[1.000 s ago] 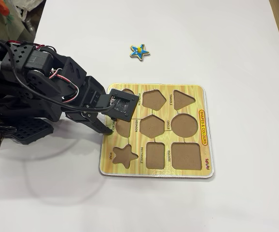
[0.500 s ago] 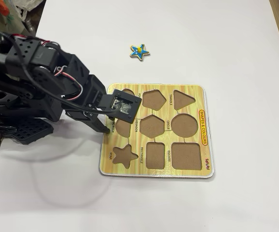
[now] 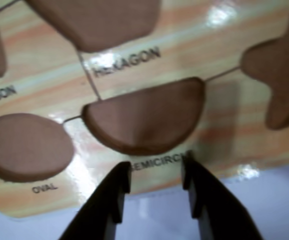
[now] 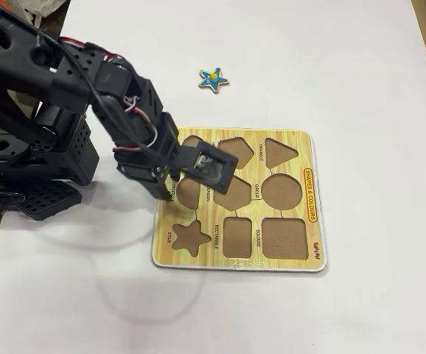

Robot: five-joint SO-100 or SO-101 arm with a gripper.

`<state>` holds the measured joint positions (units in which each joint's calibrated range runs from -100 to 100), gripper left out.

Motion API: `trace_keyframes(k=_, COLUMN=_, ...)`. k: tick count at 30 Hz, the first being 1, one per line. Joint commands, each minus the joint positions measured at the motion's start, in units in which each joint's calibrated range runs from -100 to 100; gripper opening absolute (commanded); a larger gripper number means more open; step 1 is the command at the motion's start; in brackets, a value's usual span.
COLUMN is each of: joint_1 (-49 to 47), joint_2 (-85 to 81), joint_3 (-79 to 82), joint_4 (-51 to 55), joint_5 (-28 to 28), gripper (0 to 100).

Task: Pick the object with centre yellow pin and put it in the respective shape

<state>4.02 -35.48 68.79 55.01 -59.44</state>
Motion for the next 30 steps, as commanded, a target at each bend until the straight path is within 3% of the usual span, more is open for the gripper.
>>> trace_keyframes(k=1, joint_1=-3.7, joint_2=1.3, joint_3=-4.8, joint_4=-0.9, joint_5=-0.3, gripper=13)
trace_keyframes(k=8, joint_1=-11.6, joint_2=6.6, joint_3=-12.4, joint_4=-1.0, joint_5=-0.4, gripper=13)
trace_keyframes(k=20, joint_1=-27.6, joint_2=12.1, joint_3=-17.9, joint_4=-1.1, joint_5=-12.0, gripper=13)
trace_keyframes(k=30, joint_1=-38.6, joint_2=19.2, joint_3=-27.3, joint_4=-1.1, joint_5=-16.2, gripper=13)
